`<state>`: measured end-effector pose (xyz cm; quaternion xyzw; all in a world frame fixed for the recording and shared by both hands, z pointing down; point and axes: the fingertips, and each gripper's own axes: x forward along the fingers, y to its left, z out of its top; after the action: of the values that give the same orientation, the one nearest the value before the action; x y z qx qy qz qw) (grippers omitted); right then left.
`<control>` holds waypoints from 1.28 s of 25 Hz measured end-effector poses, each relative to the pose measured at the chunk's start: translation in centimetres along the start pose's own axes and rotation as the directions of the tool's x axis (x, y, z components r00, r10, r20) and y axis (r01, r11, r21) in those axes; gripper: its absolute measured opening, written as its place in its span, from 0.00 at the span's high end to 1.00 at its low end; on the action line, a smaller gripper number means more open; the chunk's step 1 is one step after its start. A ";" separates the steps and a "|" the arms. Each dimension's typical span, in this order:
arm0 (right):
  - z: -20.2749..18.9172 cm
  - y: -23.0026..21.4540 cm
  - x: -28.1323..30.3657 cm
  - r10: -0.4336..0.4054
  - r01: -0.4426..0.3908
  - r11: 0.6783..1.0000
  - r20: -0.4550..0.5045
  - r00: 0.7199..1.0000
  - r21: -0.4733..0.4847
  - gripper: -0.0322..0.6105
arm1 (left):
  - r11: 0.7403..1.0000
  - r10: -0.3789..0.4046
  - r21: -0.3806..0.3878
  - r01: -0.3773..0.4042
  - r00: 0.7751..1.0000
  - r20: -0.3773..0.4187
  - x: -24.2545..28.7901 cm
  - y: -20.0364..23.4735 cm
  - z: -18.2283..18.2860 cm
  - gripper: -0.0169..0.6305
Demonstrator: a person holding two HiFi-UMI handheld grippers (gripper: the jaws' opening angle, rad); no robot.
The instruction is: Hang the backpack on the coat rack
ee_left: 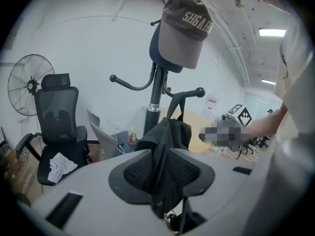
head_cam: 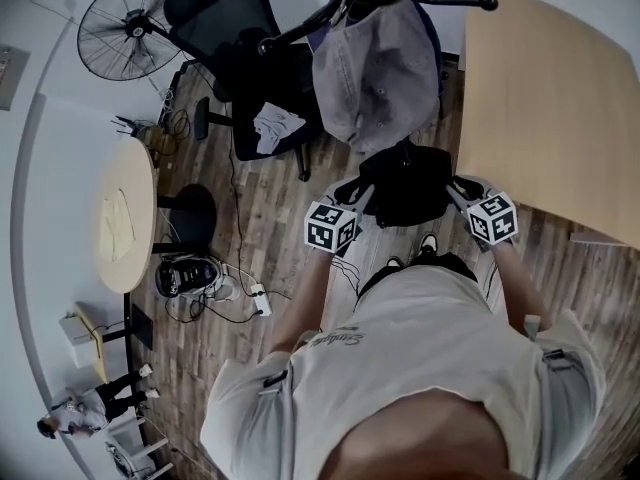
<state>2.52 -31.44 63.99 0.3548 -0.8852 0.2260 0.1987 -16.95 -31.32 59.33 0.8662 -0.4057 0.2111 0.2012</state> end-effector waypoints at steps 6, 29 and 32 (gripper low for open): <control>1.0 2.4 -3.0 -0.089 0.081 0.993 0.098 0.991 0.083 0.92 | 0.998 -0.018 0.061 0.016 0.999 0.030 -4.3 -1.1 0.5 0.89; 15.5 12.1 -12.5 -0.157 0.239 0.962 0.445 0.882 -0.135 0.96 | 0.989 0.010 0.138 -0.052 0.958 0.285 -10.7 -5.4 11.7 0.93; 16.6 12.6 -13.4 -0.140 0.232 0.963 0.480 0.866 -0.136 0.96 | 0.984 0.032 0.159 -0.086 0.949 0.312 -11.6 -6.2 12.8 0.93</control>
<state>-0.72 -25.07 40.26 0.4621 -0.8857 0.0287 0.0342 -16.25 -27.19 41.45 0.8900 -0.4383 0.1132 0.0541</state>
